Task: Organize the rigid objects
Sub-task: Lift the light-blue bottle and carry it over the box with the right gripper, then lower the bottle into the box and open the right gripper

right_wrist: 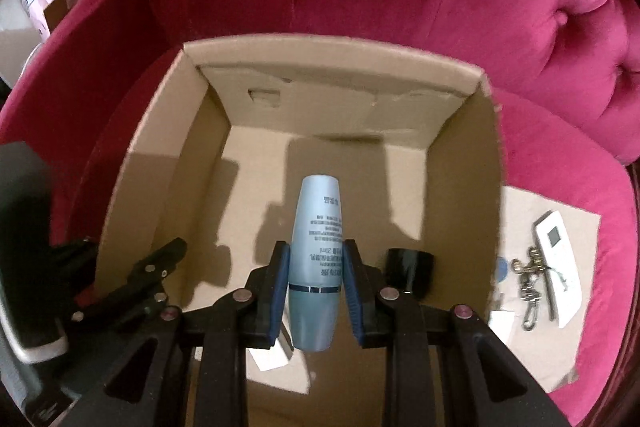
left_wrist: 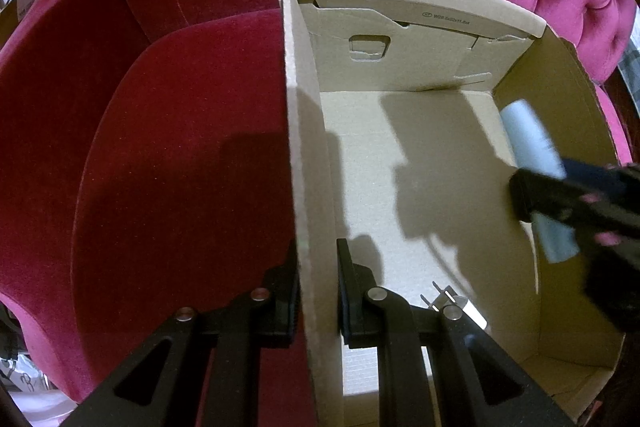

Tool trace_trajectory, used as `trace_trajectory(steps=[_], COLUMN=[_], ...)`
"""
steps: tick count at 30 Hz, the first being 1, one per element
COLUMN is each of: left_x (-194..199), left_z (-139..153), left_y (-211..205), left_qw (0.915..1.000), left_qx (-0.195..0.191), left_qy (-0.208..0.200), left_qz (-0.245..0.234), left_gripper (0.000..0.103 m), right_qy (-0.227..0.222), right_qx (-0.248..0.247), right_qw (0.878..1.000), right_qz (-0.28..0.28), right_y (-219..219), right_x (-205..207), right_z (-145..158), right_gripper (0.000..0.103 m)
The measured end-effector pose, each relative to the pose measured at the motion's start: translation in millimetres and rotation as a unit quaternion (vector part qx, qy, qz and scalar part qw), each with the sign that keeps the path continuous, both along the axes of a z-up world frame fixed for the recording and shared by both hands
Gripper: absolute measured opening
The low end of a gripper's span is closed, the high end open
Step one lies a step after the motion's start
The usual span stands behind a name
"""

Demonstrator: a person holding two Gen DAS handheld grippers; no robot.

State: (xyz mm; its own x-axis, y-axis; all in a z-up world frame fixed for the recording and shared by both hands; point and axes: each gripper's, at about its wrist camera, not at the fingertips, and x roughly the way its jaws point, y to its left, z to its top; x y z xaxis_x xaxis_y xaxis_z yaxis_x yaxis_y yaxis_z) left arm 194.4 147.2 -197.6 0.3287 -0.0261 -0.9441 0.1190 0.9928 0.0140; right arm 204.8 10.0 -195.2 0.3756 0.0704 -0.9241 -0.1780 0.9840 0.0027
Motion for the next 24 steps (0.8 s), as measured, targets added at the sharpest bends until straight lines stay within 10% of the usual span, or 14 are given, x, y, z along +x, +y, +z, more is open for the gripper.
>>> trace_trajectory(steps=[24], left_x=[2.1], left_z=[-1.2], left_y=[1.0], left_qw=[1.0000], left_qx=[-0.001], left_qy=[0.001], left_qz=[0.000], left_gripper=[0.016], right_qy=[0.077], right_qx=[0.011], right_qw=[0.997], right_qz=[-0.019], right_y=[2.6], right_x=[35.7], right_z=[-61.6], right_gripper=[0.029])
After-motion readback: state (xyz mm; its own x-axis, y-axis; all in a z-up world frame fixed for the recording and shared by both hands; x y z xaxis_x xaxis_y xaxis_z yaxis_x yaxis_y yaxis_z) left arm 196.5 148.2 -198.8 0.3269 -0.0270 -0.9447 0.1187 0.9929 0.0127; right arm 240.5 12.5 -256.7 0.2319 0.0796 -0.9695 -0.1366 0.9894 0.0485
